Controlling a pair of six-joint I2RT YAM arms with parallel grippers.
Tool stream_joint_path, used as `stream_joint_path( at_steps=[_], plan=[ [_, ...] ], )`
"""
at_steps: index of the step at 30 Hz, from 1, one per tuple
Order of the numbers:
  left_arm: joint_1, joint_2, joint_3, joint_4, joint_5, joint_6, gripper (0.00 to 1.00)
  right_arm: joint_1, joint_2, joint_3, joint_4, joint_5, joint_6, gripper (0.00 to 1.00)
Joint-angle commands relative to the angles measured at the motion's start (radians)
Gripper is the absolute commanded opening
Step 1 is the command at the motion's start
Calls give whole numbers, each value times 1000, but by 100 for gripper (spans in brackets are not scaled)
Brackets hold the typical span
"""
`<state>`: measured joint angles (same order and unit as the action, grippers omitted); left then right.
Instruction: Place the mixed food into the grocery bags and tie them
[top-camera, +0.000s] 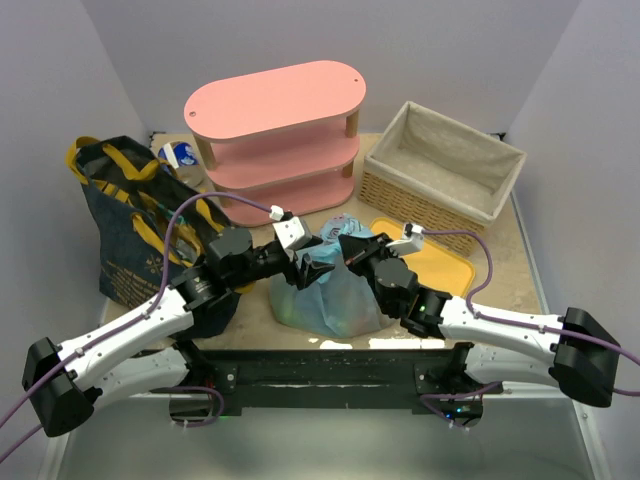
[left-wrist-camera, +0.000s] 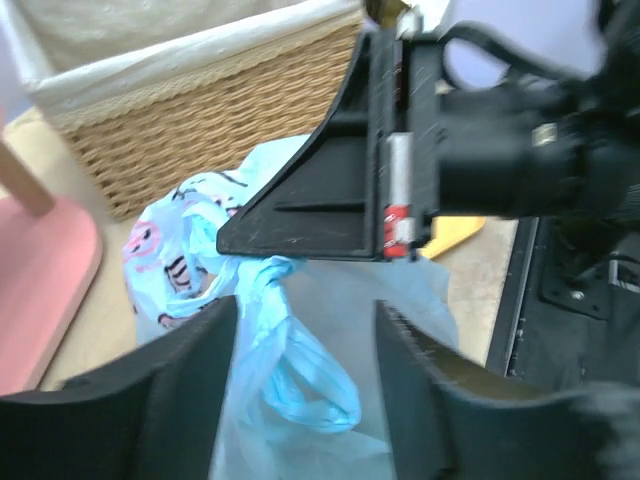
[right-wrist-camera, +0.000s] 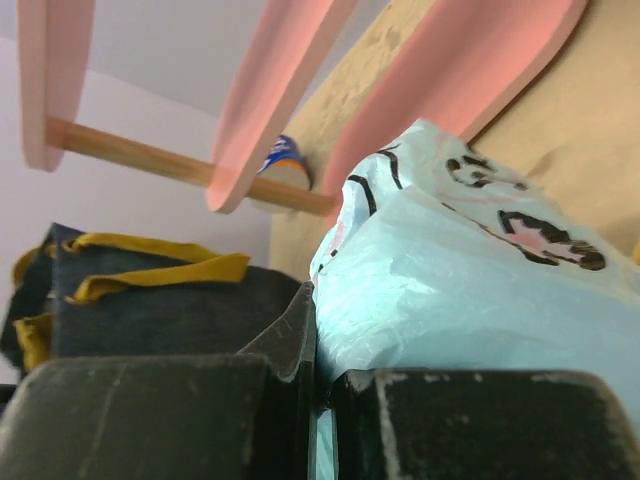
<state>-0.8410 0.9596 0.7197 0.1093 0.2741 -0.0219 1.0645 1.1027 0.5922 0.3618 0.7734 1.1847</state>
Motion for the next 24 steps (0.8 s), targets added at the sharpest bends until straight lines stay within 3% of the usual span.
stream_joint_path(
  at_steps=[1,3,6,9,15,24],
  plan=[
    [-6,-30,109,-14,64,-23,68,-8,-55,-81,278,57,-301,0],
    [13,-25,144,-37,53,-41,74,-8,-96,-124,328,8,-391,0],
    [55,36,181,-98,146,-42,75,-20,-159,-204,457,-101,-503,0],
    [109,97,181,-108,252,-72,75,-49,-202,-216,441,-198,-581,0],
    [129,175,143,-57,361,-125,75,-191,-251,-223,428,-511,-612,0],
    [108,203,8,147,444,-288,68,-227,-211,-215,468,-632,-652,0]
  ],
)
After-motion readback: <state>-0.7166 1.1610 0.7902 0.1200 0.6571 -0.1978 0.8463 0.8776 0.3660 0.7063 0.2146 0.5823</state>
